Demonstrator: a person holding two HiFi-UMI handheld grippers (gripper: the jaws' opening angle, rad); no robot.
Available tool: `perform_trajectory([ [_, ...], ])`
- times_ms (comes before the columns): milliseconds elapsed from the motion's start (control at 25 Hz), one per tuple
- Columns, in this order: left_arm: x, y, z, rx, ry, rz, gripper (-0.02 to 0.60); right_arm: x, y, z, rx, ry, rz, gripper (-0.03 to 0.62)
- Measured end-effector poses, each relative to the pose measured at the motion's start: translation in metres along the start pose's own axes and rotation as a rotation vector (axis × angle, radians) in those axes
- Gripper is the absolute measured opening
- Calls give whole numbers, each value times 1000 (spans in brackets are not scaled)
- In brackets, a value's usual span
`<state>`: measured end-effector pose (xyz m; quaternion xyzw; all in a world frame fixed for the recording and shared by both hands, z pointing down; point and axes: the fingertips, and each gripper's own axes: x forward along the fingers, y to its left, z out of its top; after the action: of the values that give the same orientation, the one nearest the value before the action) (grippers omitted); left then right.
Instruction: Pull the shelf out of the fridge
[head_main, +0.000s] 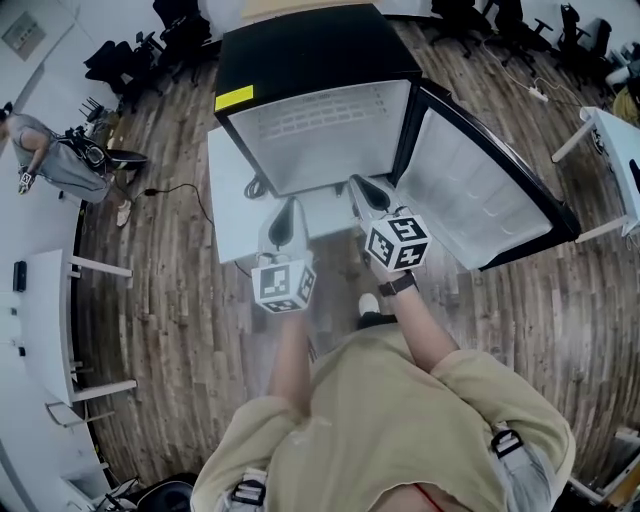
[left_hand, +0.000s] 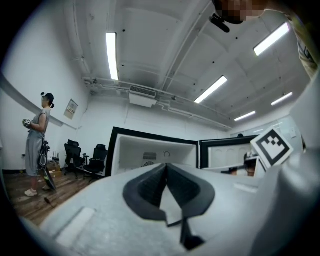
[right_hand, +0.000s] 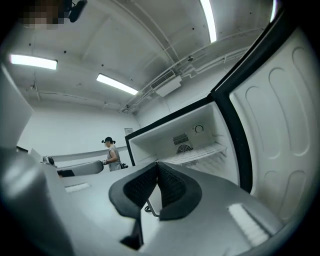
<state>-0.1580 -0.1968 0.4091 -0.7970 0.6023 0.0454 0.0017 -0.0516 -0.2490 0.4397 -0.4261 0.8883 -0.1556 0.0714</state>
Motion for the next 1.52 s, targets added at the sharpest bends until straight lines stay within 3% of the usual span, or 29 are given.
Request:
perform_trajectory([
  [240,52,1,-14,15,13,19,3,32,-45,5,45,0,24,8],
  [400,64,5,-15,-38,-3,39,3,50,-65,-1,102,7,44,19],
  [640,77,14,-6,-67,-14,42,3,76,-73,-13,268,4,99,101],
  [880,83,34,-19,-28,35,76,3,106,-74,-14,466,-51,114,234],
  [1000,86,42,-23,-9,56,81,3,118,-79,-16,584,-90,103,262],
  [1520,117,56,-36,4,64,-5,3,175,-118,-22,898,-241,14,245],
])
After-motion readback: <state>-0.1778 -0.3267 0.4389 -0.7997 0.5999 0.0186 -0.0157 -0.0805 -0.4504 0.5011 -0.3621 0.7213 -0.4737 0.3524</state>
